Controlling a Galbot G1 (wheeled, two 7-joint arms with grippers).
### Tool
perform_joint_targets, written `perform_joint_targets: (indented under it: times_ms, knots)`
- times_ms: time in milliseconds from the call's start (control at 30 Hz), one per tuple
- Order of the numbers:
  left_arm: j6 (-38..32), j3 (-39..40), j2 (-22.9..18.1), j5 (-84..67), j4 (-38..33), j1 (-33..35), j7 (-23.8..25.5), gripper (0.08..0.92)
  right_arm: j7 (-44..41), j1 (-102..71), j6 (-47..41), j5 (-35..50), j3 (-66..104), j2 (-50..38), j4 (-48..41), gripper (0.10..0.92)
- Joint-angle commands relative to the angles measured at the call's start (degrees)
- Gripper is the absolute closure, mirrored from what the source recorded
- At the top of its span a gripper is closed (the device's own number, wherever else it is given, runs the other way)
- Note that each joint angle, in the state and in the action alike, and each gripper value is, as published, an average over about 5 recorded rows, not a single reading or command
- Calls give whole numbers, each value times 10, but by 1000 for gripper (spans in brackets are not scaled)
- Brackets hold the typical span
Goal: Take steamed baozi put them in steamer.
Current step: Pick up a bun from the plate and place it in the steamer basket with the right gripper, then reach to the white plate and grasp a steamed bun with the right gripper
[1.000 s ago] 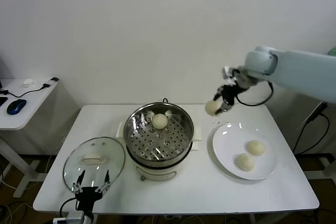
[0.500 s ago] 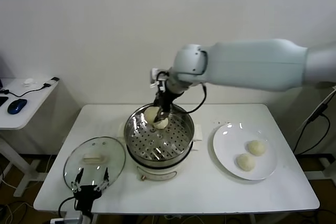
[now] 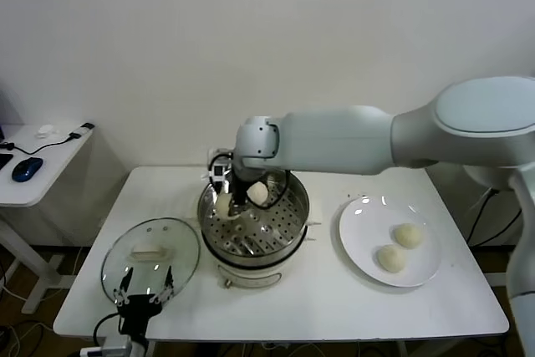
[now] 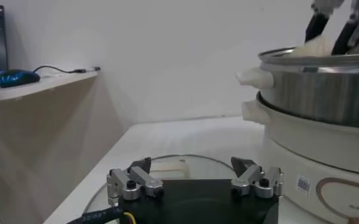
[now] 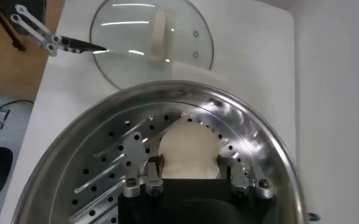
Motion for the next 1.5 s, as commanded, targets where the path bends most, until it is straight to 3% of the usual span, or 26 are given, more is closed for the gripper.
perform_joint_targets:
  times_ms: [33, 200, 367, 500, 733, 933, 1167, 1500]
  knots:
    - [0, 0, -1, 0, 0, 0, 0, 177, 19, -43, -14, -14, 3, 27, -30, 417]
    - [1, -1, -1, 0, 0, -1, 0, 177, 15, -46, -14, -20, 6, 24, -31, 411]
    - [2, -1, -1, 0, -3, -1, 0, 177, -14, -23, 8, -34, 10, 7, -18, 299]
    - [4, 0, -1, 0, -6, -1, 0, 177, -81, 24, 77, -67, 18, -33, -2, 221]
    - [7, 3, 3, 3, -10, 3, -1, 177, -229, 155, 191, -76, -48, -203, 57, 203]
    - [7, 4, 7, 4, -9, 3, -1, 177, -314, 251, 249, -167, -168, -376, 110, 203]
    - [6, 3, 6, 5, -15, 7, -2, 177, -293, 208, 248, -303, -234, -523, 152, 202]
    - [6, 3, -2, 16, -19, 20, -4, 177, -244, -96, 208, -419, -11, -577, 92, 203]
